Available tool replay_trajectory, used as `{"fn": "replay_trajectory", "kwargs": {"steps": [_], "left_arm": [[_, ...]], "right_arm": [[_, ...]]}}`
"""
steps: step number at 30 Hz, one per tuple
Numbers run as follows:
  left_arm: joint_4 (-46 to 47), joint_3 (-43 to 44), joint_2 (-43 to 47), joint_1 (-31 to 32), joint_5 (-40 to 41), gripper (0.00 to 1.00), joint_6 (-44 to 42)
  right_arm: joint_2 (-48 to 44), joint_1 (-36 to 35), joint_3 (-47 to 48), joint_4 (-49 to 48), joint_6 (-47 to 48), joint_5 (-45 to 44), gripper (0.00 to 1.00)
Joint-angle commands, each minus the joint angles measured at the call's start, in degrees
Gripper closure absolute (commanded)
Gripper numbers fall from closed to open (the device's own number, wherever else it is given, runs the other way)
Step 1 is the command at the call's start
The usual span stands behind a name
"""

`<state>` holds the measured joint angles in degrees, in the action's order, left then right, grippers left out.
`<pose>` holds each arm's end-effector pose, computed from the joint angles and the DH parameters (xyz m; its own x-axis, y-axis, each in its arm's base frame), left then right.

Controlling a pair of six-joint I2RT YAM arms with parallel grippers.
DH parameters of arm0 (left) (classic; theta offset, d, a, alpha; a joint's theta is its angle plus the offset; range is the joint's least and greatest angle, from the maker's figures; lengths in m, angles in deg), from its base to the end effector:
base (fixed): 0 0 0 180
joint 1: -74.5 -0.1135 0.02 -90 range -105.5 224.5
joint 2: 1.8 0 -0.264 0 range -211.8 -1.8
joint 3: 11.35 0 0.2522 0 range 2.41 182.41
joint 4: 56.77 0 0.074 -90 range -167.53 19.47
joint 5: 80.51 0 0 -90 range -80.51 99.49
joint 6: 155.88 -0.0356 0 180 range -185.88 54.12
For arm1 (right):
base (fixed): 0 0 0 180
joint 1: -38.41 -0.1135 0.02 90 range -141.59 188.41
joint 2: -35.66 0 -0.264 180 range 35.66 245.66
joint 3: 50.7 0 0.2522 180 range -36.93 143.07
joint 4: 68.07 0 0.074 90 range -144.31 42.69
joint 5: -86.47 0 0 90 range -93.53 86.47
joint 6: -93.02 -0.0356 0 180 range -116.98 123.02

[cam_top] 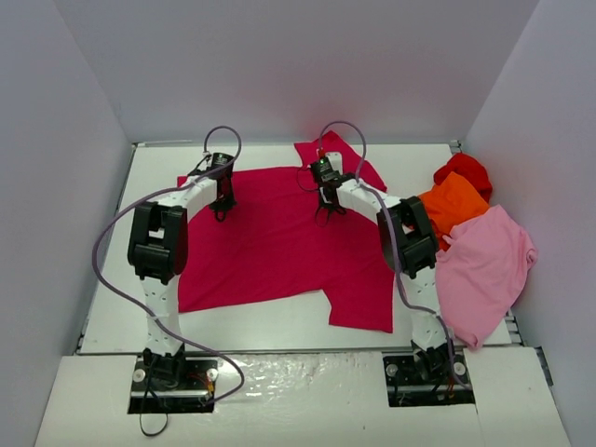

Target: Fold and stack the t-shirts

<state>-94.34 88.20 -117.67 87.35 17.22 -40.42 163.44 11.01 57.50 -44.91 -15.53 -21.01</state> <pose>0.4316 -0.0935 0.1919 -0.7727 -0.2607 -0.5788 -0.2094 0.9654 -0.1552 0.4476 0.2200 0.1644 -0.6486 0.0056 -0.7611 -0.0388 0.9984 0.0404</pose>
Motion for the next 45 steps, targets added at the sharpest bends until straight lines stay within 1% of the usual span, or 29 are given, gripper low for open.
{"fn": "replay_trajectory", "kwargs": {"steps": [1,2,3,4,5,7,9,11,13,14,15,16,17,19,21,23,26,27,31,33,36,39,45], "left_arm": [[8.4,-4.2,20.4,3.2,4.5,0.90,-2.0],[7.3,-4.8,22.6,4.0,5.3,0.84,-2.1],[6.1,-4.9,25.4,4.5,6.1,0.75,-1.5],[4.8,-5.1,27.2,5.3,6.1,0.66,-0.7],[1.3,-5.2,28.6,5.8,5.5,0.60,0.2],[-5.5,-5.8,32.0,6.9,3.8,0.52,3.2],[-11.0,-7.4,35.6,7.8,1.7,0.50,6.2],[-13.9,-12.1,38.9,8.4,-1.0,0.50,8.9],[-17.0,-17.1,41.1,8.9,-2.2,0.50,10.5],[-19.2,-19.2,41.9,9.0,-2.0,0.50,11.4],[-20.4,-21.2,43.3,9.1,-2.1,0.50,12.3],[-21.5,-23.2,44.7,9.2,-2.1,0.50,13.1],[-21.9,-25.0,44.9,9.2,-2.1,0.50,13.8],[-24.1,-28.8,47.9,9.5,-2.0,0.50,15.7],[-26.4,-30.2,49.9,9.6,-1.9,0.49,16.6],[-28.7,-30.4,51.2,9.6,-1.4,0.49,17.2],[-31.6,-30.5,52.7,9.7,0.2,0.49,17.6],[-32.3,-30.7,52.9,9.7,0.5,0.49,17.7],[-33.2,-32.1,53.1,9.7,1.1,0.49,18.6],[-32.5,-32.7,52.9,9.7,0.7,0.49,18.9],[-31.7,-33.0,52.2,9.7,0.8,0.49,19.1],[-30.8,-32.8,50.8,9.7,1.0,0.49,19.1],[-29.5,-31.6,47.3,9.7,0.2,0.49,18.3]], "right_arm": [[-13.2,0.0,-4.7,-2.9,-1.0,-4.1,0.43],[-16.2,-0.1,-5.3,-3.1,-0.9,-4.6,0.30],[-18.2,-0.2,-6.2,-2.7,-0.9,-4.5,0.20],[-22.1,-0.5,-7.1,-2.3,-1.3,-4.0,0.17],[-24.8,-0.7,-8.0,-1.6,-1.5,-3.2,0.17],[-30.3,-1.6,-11.6,3.0,-2.5,-2.6,0.16],[-36.4,-2.9,-17.5,6.3,-3.8,-2.1,0.18],[-41.1,-4.3,-23.6,9.5,-6.4,-0.7,0.19],[-49.6,-6.8,-33.1,12.3,-10.0,1.2,0.21],[-52.4,-8.5,-38.4,14.3,-11.9,2.2,0.22],[-55.1,-9.7,-41.6,15.9,-15.1,3.0,0.23],[-57.8,-10.8,-44.0,17.4,-18.4,3.7,0.24],[-60.3,-10.9,-44.2,18.7,-18.6,3.8,0.25],[-67.3,-13.8,-48.4,21.4,-24.5,6.1,0.29],[-70.6,-15.6,-50.1,23.8,-27.6,8.0,0.32],[-71.7,-17.5,-50.7,27.7,-29.7,9.1,0.33],[-72.0,-23.9,-50.9,31.9,-34.4,6.1,0.34],[-71.9,-26.6,-51.4,32.5,-36.5,5.4,0.34],[-68.5,-32.0,-53.7,32.8,-40.1,6.0,0.35],[-66.0,-35.2,-53.7,32.9,-41.9,4.3,0.35],[-62.5,-36.7,-53.1,32.5,-42.2,3.0,0.35],[-60.3,-36.8,-53.3,32.0,-42.2,1.4,0.35],[-57.1,-36.4,-55.4,28.5,-42.9,1.5,0.35]]}}
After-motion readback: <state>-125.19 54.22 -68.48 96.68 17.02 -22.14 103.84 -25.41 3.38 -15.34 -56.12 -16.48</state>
